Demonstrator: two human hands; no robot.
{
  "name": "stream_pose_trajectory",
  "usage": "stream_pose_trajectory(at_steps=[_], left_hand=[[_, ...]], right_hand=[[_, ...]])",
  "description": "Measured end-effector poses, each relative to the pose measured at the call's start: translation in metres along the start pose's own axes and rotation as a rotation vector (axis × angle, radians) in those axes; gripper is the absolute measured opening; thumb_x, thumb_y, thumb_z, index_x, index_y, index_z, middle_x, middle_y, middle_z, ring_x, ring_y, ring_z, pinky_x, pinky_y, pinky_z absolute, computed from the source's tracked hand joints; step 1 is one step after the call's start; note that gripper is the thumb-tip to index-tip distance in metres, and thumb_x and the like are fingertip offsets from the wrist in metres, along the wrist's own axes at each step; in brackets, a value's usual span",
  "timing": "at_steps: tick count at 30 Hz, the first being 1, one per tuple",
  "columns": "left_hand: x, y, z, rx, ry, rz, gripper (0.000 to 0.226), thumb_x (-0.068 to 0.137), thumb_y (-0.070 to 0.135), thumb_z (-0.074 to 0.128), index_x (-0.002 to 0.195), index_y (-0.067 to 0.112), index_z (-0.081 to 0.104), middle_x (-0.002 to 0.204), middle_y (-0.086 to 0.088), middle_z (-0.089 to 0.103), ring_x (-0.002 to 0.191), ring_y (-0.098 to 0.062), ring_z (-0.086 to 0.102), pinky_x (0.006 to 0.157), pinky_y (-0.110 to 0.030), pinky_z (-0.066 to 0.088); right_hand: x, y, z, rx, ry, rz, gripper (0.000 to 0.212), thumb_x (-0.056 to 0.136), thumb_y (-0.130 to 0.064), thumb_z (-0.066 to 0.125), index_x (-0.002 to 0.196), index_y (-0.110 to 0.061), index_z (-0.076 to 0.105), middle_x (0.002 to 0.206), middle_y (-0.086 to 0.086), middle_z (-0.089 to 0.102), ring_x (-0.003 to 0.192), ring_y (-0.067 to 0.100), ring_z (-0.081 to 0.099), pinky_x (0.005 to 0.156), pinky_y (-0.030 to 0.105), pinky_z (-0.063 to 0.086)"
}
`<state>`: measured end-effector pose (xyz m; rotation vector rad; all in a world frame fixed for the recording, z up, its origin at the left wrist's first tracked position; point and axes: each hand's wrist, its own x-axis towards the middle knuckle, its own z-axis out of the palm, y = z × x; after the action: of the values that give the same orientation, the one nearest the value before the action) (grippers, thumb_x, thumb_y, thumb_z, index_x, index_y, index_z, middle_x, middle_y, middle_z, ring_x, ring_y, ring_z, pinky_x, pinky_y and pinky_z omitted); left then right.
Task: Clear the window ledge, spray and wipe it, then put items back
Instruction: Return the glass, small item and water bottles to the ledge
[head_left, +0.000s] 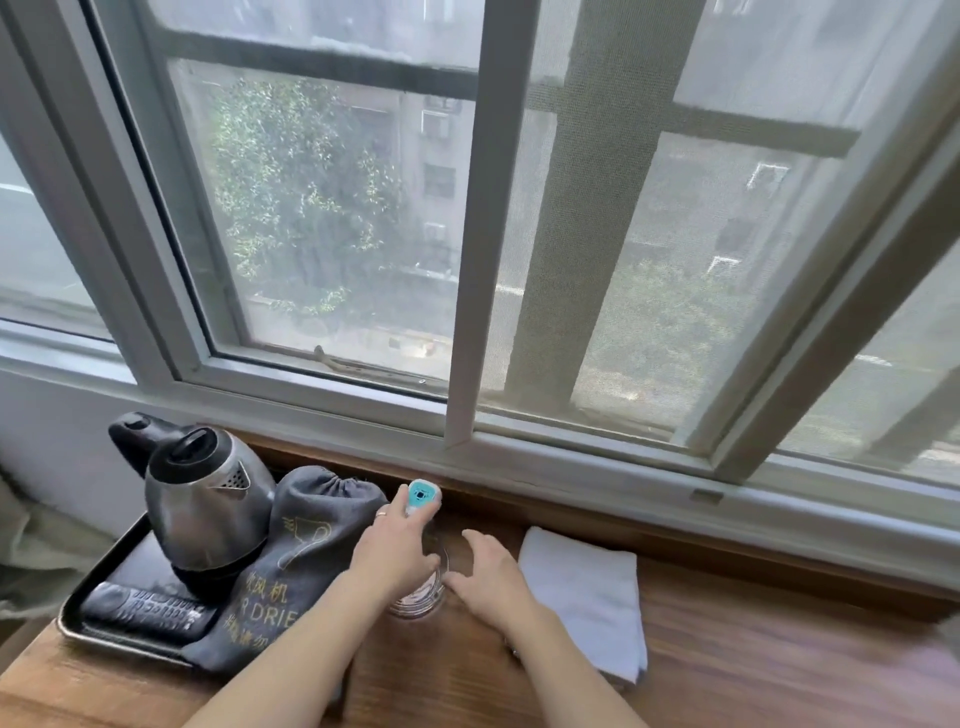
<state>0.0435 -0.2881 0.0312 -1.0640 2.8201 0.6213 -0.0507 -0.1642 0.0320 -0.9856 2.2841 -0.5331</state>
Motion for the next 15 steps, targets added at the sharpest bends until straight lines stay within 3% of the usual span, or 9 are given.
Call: stream_pose_trajectory(at_steps=[4,9,15], left_hand=[[0.013,0.003,0.0,0.014,-0.035,-0.01,0.081,0.076,0.036,0.064,0.149,0.041,0.03,0.161,-0.01,0.013,0.133,-0.033,0.039,0.105,-0.039,0.042],[0.025,0.005,0.004,0.04,-0.037,-0.019,0.078,0.078,0.029,0.061,0.149,0.038,0.031,0.149,-0.012,0.026,0.124,-0.034,0.041,0.104,-0.04,0.043],[0.03,0.0,0.007,0.042,-0.035,-0.02,0.078,0.078,0.027,0.061,0.149,0.039,0.03,0.141,-0.01,0.03,0.12,-0.033,0.041,0.103,-0.04,0.043]], right_hand=[[0.003,-0.003,0.005,0.053,-0.013,0.009,0.07,0.094,-0.038,0.061,0.154,-0.017,0.031,0.155,0.004,0.037,0.142,0.021,0.037,0.114,0.029,0.03],[0.008,-0.003,0.013,0.084,-0.035,0.023,0.049,0.095,-0.021,0.055,0.143,-0.014,0.045,0.146,0.007,0.049,0.137,0.026,0.044,0.111,0.031,0.036],[0.008,-0.004,0.019,0.124,-0.064,0.03,0.058,0.094,-0.012,0.054,0.15,-0.015,0.04,0.152,0.006,0.044,0.14,0.024,0.041,0.114,0.031,0.033]])
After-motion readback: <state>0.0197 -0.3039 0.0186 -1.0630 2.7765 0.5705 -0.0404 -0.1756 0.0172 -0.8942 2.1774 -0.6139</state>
